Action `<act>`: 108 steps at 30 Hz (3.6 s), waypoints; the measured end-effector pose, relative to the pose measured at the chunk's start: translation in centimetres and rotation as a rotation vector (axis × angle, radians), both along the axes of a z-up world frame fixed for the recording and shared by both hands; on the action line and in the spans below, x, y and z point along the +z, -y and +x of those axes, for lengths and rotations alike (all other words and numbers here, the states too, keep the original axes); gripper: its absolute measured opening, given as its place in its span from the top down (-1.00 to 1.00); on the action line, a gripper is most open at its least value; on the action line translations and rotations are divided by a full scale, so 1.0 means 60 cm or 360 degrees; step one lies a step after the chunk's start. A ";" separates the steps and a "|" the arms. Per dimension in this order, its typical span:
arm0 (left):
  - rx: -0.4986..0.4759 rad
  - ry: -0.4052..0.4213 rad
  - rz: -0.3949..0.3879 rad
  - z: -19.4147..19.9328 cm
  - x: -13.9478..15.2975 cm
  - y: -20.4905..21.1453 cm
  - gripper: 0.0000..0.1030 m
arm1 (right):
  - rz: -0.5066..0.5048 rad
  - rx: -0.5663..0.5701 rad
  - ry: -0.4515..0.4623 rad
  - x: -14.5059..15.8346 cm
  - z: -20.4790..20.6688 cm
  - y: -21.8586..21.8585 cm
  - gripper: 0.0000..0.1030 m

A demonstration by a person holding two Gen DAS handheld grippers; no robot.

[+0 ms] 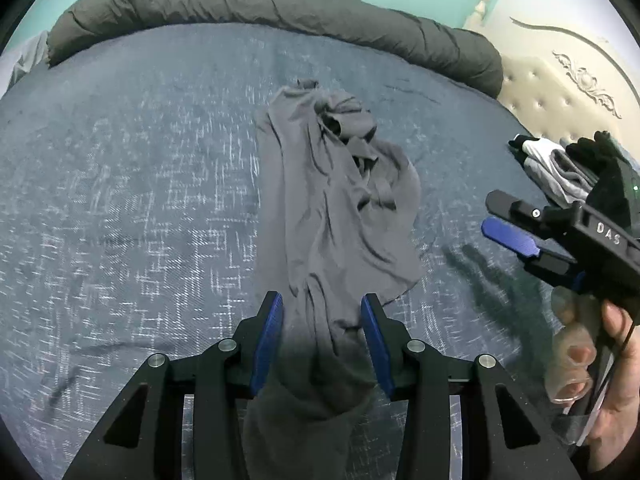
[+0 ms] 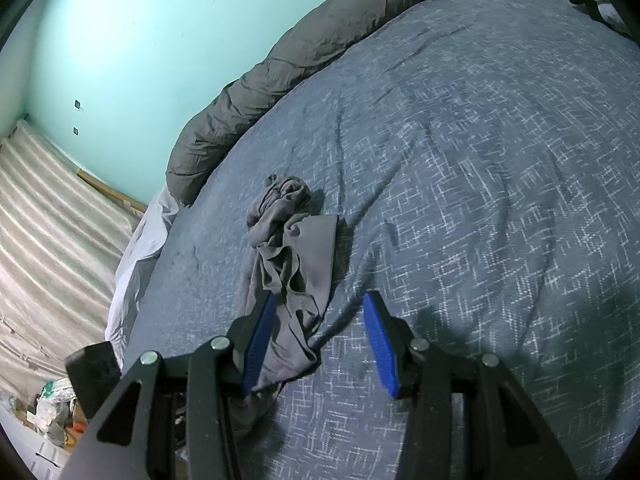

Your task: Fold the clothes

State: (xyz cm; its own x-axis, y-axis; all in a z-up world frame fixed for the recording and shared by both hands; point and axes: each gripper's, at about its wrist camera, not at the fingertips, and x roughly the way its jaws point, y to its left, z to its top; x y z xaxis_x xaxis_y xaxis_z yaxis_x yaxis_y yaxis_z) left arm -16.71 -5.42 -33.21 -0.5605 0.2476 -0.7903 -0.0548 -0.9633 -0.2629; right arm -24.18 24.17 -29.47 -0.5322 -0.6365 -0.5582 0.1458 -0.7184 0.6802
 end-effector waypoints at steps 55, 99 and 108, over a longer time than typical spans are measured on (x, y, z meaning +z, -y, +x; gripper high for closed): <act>0.0590 -0.0019 0.0093 0.027 0.015 0.216 0.74 | 0.0058 0.0179 -0.0026 -0.014 -0.051 0.120 0.86; 0.0636 -0.0219 0.0211 -0.048 0.057 0.241 0.06 | 0.0041 0.0243 -0.0025 -0.018 -0.055 0.120 0.86; 0.0281 -0.0064 0.0043 -0.011 0.038 0.162 0.06 | 0.0050 0.0184 -0.0026 -0.009 -0.059 0.110 0.86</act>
State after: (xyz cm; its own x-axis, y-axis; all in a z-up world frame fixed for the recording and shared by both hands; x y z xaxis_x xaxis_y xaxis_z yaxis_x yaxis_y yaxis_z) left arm -17.39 -15.16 -30.91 -0.6281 0.1632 -0.7608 0.1034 -0.9516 -0.2896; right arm -27.74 17.55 -30.02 -0.4656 -0.6766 -0.5705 0.2400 -0.7170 0.6545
